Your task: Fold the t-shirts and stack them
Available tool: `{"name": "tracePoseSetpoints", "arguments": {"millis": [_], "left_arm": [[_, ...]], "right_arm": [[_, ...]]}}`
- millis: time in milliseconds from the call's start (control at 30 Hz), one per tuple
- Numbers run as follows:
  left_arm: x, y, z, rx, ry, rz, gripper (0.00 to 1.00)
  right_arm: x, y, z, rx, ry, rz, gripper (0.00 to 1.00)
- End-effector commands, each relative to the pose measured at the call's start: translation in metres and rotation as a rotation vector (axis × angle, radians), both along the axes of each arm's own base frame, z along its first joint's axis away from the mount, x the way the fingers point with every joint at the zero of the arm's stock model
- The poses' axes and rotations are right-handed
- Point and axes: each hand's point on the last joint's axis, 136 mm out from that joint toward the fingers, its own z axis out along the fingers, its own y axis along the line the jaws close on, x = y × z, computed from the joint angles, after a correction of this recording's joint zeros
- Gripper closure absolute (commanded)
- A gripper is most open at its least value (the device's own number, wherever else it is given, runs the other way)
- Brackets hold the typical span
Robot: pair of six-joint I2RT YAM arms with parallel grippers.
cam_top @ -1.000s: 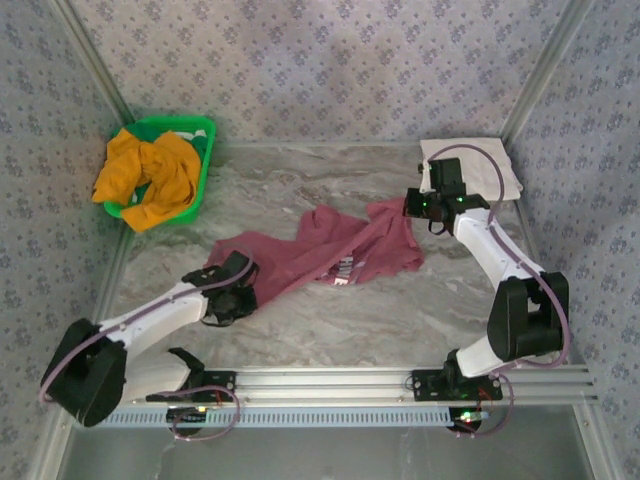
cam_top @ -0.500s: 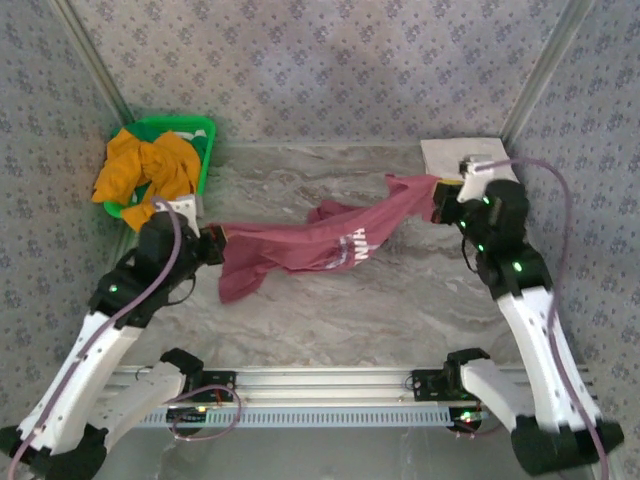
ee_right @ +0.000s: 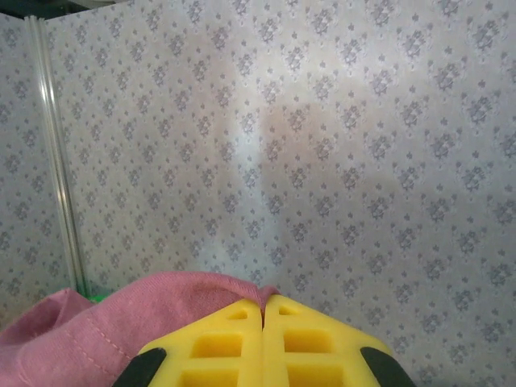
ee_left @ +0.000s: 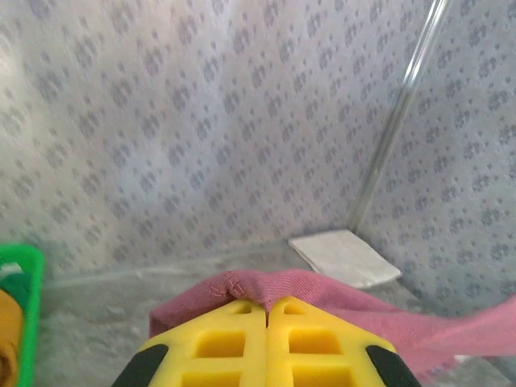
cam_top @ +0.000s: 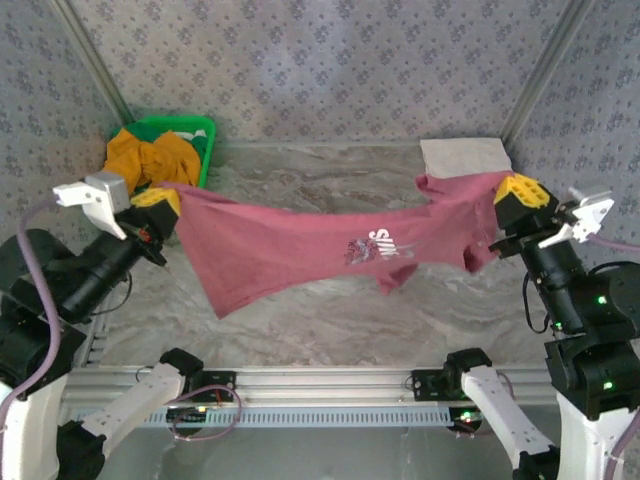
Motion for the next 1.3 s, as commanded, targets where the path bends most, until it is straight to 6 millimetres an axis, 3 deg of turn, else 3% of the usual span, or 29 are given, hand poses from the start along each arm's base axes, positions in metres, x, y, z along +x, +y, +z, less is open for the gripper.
{"name": "tracePoseSetpoints", "arguments": {"millis": [0,133,233,367,433,467,533,567,633,733,867,1067,1133,1267], "left_arm": [[0.031,0.018,0.011,0.119,-0.053,0.176,1.00],[0.076,0.021,0.005,0.214,-0.048,0.308,1.00],[0.126,0.019,-0.022,0.207,0.040,0.305,1.00],[0.209,0.044,-0.101,0.163,0.206,0.326,1.00],[0.249,0.054,-0.147,0.187,0.261,0.337,1.00],[0.265,0.057,-0.166,0.199,0.277,0.336,0.96],[0.300,0.063,-0.200,0.232,0.293,0.334,0.60],[0.313,0.067,-0.211,0.236,0.309,0.346,0.49],[0.332,0.078,-0.221,0.224,0.343,0.384,0.48],[0.332,0.085,-0.220,0.179,0.349,0.433,0.43],[0.297,0.076,-0.241,0.129,0.443,0.444,0.41],[0.240,0.028,-0.332,0.094,0.745,0.345,0.42],[0.226,0.018,-0.365,0.097,0.848,0.340,0.45],[0.209,0.015,-0.408,0.065,0.973,0.405,0.51]], "right_arm": [[0.039,0.002,-0.003,0.001,0.097,-0.032,1.00],[0.106,0.013,-0.015,-0.042,0.214,-0.047,1.00],[0.163,0.023,-0.037,-0.055,0.278,-0.048,1.00],[0.252,0.028,-0.094,-0.092,0.370,-0.081,1.00],[0.307,0.030,-0.141,-0.098,0.430,-0.081,1.00],[0.332,0.029,-0.161,-0.100,0.454,-0.087,0.94],[0.385,0.026,-0.193,-0.078,0.511,-0.084,0.57],[0.406,0.023,-0.206,-0.056,0.557,-0.074,0.46],[0.440,0.023,-0.221,-0.012,0.648,-0.032,0.30],[0.449,0.035,-0.207,-0.009,0.630,-0.005,0.27],[0.416,0.037,-0.220,0.012,0.708,-0.029,0.26],[0.349,0.050,-0.300,0.034,0.870,0.004,0.37],[0.345,0.056,-0.327,-0.001,0.927,0.014,0.46],[0.353,0.079,-0.364,-0.054,1.042,0.088,0.67]]}}
